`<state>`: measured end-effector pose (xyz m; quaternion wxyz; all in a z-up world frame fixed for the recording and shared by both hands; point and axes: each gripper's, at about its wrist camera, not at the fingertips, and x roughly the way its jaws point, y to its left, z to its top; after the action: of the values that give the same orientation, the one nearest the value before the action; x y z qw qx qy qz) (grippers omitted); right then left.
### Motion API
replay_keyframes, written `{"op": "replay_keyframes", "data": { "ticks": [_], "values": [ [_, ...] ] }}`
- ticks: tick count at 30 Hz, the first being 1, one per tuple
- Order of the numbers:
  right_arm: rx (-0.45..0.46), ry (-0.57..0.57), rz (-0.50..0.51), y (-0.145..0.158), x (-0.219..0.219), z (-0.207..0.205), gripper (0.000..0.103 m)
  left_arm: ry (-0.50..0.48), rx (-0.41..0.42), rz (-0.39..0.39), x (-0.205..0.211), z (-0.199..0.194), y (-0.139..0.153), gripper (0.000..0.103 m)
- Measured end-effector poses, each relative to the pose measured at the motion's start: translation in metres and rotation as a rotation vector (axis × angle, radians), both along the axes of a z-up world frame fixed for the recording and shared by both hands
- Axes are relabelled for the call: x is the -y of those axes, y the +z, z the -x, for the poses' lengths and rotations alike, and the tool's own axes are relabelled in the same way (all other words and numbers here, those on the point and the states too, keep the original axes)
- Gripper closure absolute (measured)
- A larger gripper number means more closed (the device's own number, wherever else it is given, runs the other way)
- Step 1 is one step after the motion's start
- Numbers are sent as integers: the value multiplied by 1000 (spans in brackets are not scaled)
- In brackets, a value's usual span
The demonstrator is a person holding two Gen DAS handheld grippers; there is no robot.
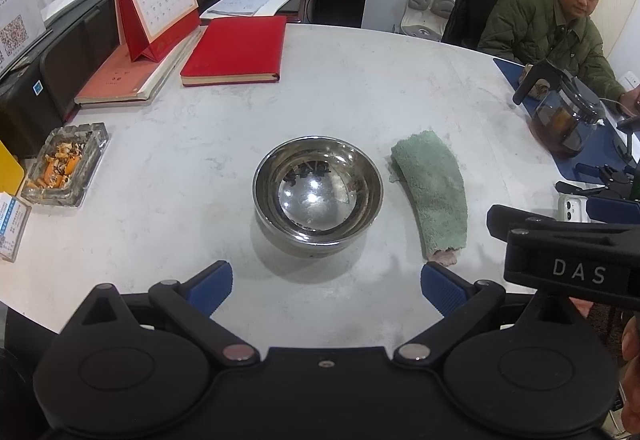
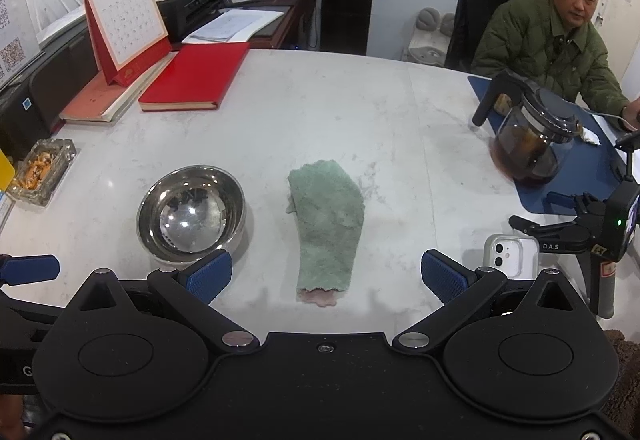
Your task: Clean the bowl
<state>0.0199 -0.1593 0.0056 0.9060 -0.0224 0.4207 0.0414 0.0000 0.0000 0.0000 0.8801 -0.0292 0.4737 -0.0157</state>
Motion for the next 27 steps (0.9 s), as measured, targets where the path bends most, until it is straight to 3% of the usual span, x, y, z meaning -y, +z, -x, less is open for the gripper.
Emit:
{"op": "replay_keyframes", "data": {
  "ticks": [14,27],
  "values": [
    [-14,-33,-16,0,6,-1,0,-7,-23,-43,5,-7,-7,2],
    [-31,-24,-17,-10,9,-11,0,-6,-46,-34,4,-12,-9,2]
  ]
}}
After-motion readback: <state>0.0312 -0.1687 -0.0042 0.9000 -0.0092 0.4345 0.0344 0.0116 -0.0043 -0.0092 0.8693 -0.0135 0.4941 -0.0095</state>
